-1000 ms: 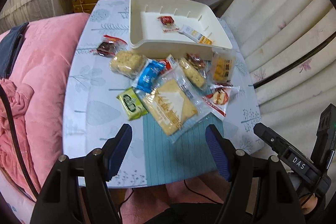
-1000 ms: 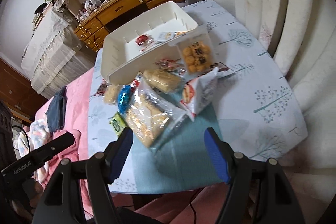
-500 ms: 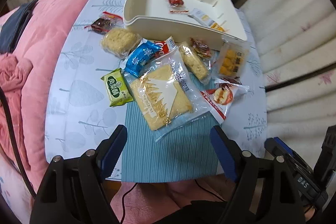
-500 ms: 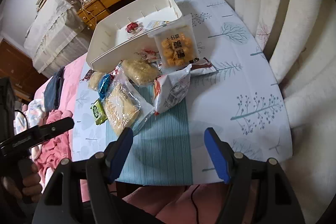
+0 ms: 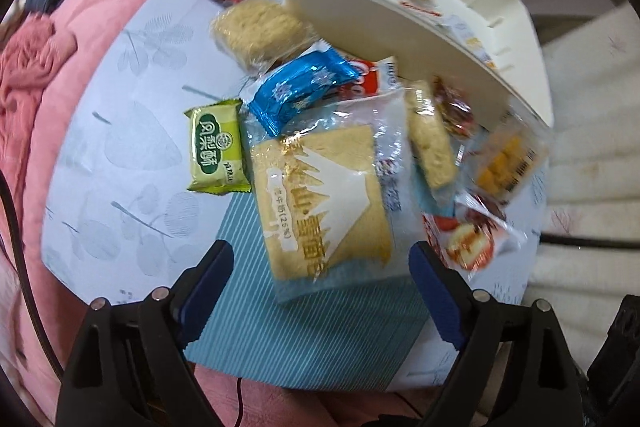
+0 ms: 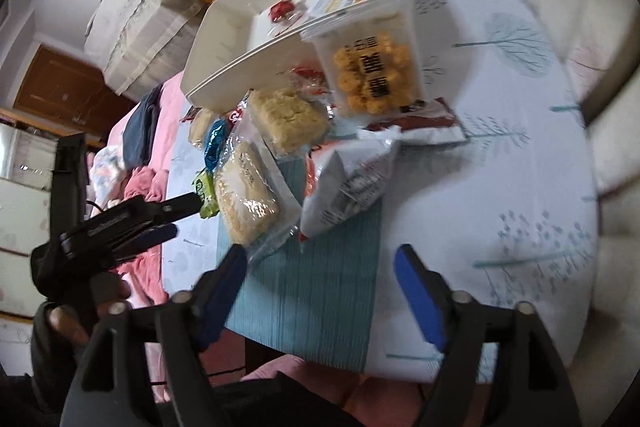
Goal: Organize snacks
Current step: 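Grasp the white DONGZAO bag with the right tool while the left tool grasps the Fujisan bread pack, then carry both packs into the white tray and open both tools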
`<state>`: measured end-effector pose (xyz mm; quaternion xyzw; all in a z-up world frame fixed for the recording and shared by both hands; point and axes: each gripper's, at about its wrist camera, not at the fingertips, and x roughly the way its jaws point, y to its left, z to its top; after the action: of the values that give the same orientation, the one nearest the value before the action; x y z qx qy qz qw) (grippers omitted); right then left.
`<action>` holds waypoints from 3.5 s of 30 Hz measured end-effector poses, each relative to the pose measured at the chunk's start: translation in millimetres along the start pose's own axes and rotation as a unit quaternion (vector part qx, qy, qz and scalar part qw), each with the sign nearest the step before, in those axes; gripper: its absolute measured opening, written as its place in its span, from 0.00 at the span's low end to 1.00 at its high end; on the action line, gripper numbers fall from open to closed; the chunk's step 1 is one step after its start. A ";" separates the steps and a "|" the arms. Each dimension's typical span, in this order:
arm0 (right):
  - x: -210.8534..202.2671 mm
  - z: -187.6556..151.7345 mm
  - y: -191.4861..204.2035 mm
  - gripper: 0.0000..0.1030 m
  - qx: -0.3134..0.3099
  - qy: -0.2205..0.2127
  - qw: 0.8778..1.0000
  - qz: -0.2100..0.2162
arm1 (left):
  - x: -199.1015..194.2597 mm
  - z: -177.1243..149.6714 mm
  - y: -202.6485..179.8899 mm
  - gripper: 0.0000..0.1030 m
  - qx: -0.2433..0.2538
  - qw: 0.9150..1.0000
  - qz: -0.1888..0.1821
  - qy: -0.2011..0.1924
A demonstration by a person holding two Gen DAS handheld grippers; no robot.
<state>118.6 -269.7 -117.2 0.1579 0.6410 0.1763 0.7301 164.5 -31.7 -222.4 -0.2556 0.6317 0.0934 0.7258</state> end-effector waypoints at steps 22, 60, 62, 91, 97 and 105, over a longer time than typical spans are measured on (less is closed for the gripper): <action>85.4 63.9 -15.9 0.81 0.030 0.100 0.995 -0.003 | 79.5 41.6 -8.4 0.96 -0.099 0.995 0.015 0.021; 107.7 69.4 -24.7 0.61 0.056 0.141 0.987 -0.059 | 115.2 53.3 -27.6 0.88 -0.115 0.991 0.060 0.040; 106.6 65.2 -21.8 0.60 0.050 0.143 0.987 -0.057 | 115.0 47.1 -26.5 0.88 -0.117 0.990 0.060 0.043; 21.3 54.7 101.3 0.56 -0.238 0.001 0.971 -0.022 | -45.9 15.6 -24.2 0.88 -0.107 0.993 0.037 -0.035; 5.1 69.1 126.0 0.57 -0.263 -0.045 0.963 -0.032 | -75.3 42.0 -32.1 0.88 -0.054 0.996 0.036 -0.057; -3.0 102.8 146.0 0.57 -0.232 -0.097 0.967 -0.048 | -103.3 90.7 -43.2 0.88 0.016 0.997 0.040 -0.064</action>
<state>212.2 -141.9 -34.7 -0.0305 0.5154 0.2685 0.8132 244.1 -4.8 -105.4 -0.2125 0.5949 0.1285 0.7645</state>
